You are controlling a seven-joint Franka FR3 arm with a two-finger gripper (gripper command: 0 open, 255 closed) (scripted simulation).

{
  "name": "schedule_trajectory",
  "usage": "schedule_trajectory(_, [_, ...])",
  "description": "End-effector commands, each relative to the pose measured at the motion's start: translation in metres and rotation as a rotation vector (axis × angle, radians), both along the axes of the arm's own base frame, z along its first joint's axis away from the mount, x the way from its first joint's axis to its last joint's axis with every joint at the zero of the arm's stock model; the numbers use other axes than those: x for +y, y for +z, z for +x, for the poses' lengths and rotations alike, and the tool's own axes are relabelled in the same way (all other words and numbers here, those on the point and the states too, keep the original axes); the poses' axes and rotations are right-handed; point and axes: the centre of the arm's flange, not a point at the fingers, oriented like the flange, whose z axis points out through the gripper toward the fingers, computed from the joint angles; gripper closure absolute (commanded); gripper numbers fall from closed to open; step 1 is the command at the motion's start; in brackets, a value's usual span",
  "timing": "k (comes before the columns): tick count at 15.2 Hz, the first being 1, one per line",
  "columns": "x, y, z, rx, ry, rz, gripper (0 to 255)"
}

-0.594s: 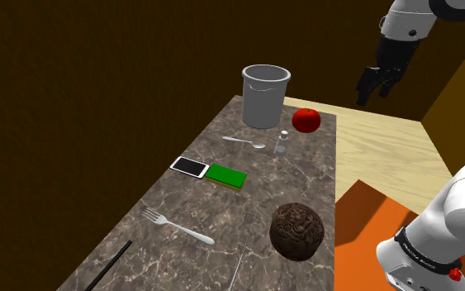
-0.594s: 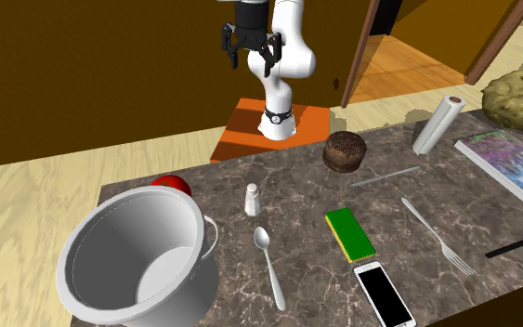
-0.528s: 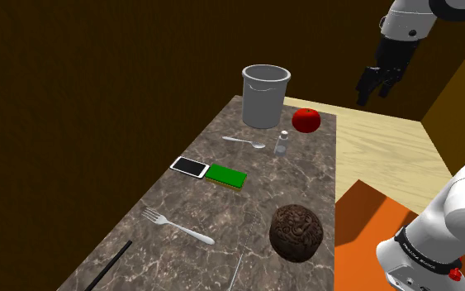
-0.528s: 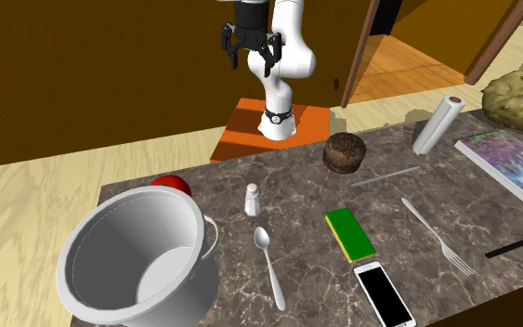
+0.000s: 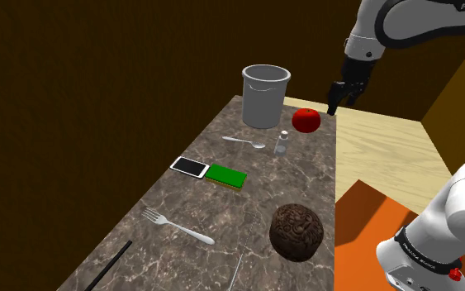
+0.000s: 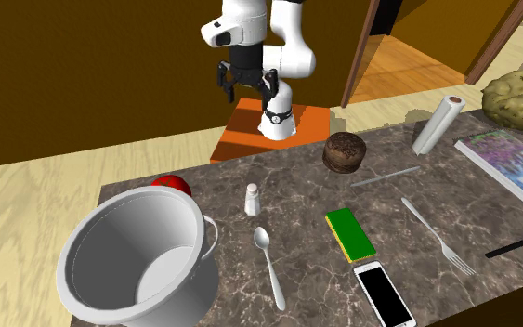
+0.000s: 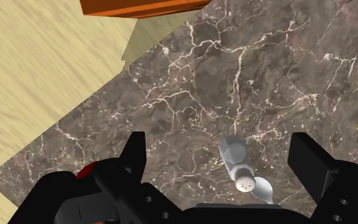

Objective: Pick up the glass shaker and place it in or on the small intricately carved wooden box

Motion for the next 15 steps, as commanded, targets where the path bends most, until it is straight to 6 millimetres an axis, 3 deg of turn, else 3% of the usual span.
schedule_trajectory(1, [0.002,-0.02,0.021,-0.003,0.019,0.012,0])
schedule_trajectory(14, [0.026,-0.13,0.147,-0.014,0.139,0.087,0])
schedule_trajectory(15, [0.026,-0.135,0.147,-0.014,0.139,0.087,0])
